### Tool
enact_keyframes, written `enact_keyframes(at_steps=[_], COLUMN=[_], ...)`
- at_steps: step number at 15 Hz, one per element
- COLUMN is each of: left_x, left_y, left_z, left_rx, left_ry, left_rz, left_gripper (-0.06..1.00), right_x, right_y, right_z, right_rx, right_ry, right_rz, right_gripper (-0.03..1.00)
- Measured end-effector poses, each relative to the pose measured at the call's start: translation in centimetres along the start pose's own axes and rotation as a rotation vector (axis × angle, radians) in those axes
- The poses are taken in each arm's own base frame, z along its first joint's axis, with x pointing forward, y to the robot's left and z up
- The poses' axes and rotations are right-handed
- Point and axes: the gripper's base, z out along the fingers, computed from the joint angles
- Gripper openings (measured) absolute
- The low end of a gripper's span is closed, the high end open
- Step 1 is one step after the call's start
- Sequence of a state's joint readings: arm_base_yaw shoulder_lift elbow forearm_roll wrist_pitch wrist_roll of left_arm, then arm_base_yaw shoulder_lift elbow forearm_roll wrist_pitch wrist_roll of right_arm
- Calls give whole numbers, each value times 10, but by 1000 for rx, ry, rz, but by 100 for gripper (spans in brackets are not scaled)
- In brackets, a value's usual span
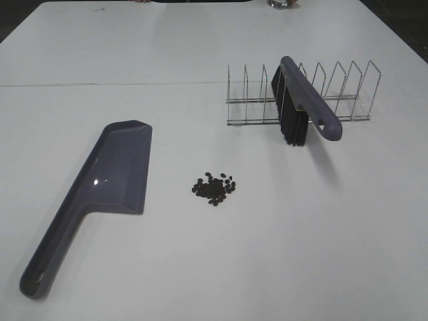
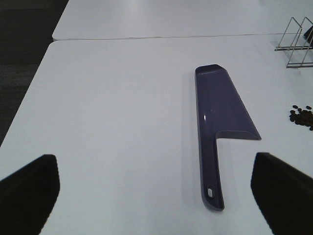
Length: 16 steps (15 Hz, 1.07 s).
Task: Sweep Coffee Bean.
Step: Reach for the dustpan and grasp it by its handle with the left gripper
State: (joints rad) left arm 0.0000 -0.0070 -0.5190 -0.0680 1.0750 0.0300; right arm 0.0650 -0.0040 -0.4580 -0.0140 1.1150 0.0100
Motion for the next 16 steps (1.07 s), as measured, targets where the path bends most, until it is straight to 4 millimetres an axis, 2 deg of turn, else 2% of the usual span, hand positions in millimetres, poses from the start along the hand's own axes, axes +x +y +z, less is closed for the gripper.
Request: enact_keyframes(at_steps=[16], left_x=[0], left_y=[0], left_z=[0], left_rx=[0], left_ry=[0], left_rz=[0], left_gripper=[99], right_x=[0], right_y=[0], right_z=[0], right_rx=[0], right_ry=[0], right_rz=[0], right_gripper=[67])
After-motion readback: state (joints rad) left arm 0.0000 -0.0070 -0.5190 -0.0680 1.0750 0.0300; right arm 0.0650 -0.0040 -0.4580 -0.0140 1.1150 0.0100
